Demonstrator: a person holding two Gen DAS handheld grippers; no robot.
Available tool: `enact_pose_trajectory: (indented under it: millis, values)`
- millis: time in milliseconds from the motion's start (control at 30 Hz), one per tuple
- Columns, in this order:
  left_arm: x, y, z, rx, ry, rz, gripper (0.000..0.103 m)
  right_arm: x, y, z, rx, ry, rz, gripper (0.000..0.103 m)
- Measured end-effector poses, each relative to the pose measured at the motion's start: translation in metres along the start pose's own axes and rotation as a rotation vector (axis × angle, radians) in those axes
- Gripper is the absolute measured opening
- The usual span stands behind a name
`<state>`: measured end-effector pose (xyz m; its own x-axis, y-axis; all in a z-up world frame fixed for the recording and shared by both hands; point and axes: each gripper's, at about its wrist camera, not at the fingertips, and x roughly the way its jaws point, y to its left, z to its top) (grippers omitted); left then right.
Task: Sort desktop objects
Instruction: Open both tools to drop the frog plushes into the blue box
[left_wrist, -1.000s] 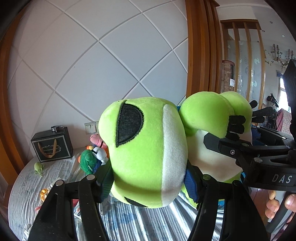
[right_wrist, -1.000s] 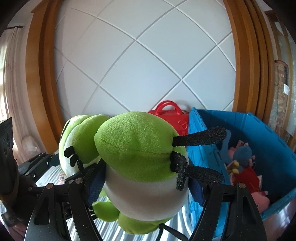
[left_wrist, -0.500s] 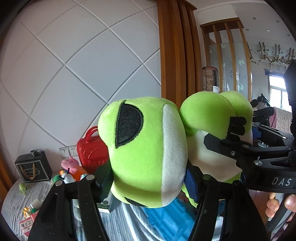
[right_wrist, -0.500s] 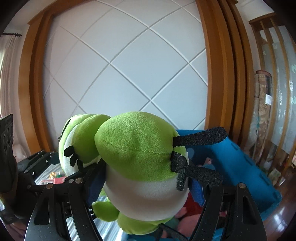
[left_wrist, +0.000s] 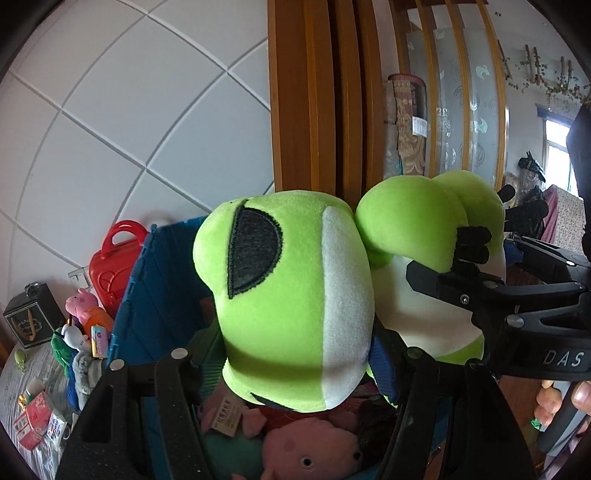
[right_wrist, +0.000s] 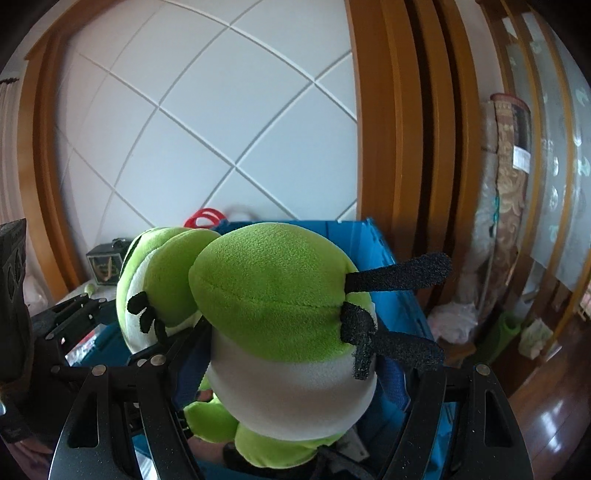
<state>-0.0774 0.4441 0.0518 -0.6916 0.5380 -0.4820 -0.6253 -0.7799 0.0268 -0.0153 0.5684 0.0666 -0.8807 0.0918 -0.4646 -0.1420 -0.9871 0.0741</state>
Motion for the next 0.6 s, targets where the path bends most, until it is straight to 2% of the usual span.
enact_pose_trajectory:
  millis: [167,300,367,433,467,533,600]
  values:
    - [0.030,-0.020,0.000,0.002,0.071,0.034,0.067,0.024,-0.038,-0.009,0.045,0.047,0.029,0.078]
    - [0.041,-0.027,0.003,-0.011,0.099,0.062,0.071,0.031,-0.050,-0.012,0.052,0.037,0.017,0.079]
    - [0.044,-0.029,0.002,-0.011,0.116,0.080,0.071,0.031,-0.052,-0.010,0.066,-0.010,-0.013,0.088]
    - [0.044,-0.029,0.002,-0.009,0.115,0.095,0.071,0.029,-0.054,-0.006,0.067,-0.039,-0.021,0.091]
    - [0.044,-0.029,0.002,-0.011,0.113,0.102,0.071,0.026,-0.052,-0.004,0.064,-0.048,-0.013,0.098]
    - [0.042,-0.028,0.003,-0.020,0.107,0.115,0.071,0.022,-0.051,-0.002,0.043,-0.061,-0.024,0.103]
    - [0.039,-0.027,0.003,-0.028,0.102,0.129,0.073,0.017,-0.048,-0.001,0.029,-0.074,-0.036,0.103]
